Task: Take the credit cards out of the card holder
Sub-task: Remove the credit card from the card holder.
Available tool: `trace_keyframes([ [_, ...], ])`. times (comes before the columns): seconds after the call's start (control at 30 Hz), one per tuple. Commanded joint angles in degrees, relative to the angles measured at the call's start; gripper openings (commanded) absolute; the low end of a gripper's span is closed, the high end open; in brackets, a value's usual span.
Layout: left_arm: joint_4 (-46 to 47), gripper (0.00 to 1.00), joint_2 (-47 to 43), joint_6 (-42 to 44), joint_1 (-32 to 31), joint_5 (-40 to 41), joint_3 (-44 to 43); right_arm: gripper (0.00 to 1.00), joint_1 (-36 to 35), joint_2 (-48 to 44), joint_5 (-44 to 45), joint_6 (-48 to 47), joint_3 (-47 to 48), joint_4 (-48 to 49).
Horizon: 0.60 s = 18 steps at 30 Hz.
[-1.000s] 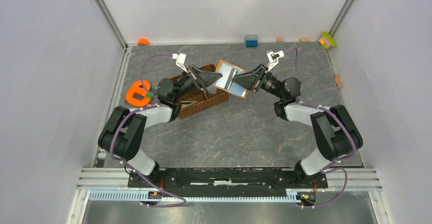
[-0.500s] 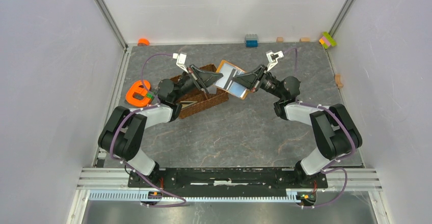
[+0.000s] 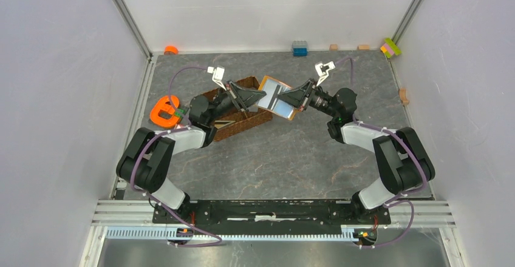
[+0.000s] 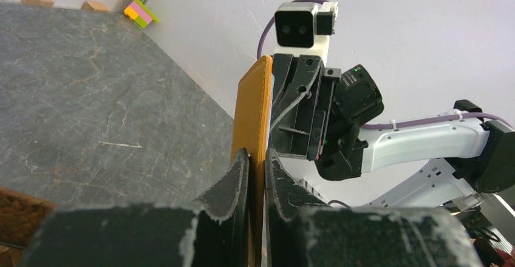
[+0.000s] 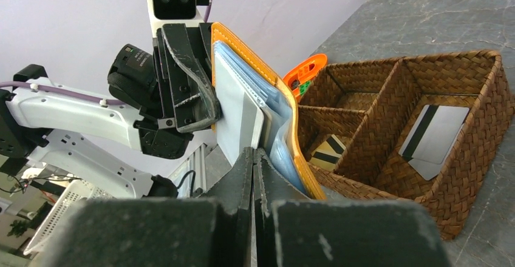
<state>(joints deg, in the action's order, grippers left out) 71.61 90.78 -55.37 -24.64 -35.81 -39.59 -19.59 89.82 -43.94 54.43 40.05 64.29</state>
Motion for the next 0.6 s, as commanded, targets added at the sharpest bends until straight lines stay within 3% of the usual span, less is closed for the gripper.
trace_keyframes([
  [0.0, 7.3, 0.07, -3.2, -1.5, -1.5, -3.0, 2.7, 0.00, -0.4, -1.3, 1.8, -3.4, 1.9, -1.8],
  [0.57, 14.3, 0.02, -4.8, -4.2, 1.2, 0.8, 7.4, 0.00, -0.3, -1.5, 1.3, -5.1, 2.4, -4.3],
])
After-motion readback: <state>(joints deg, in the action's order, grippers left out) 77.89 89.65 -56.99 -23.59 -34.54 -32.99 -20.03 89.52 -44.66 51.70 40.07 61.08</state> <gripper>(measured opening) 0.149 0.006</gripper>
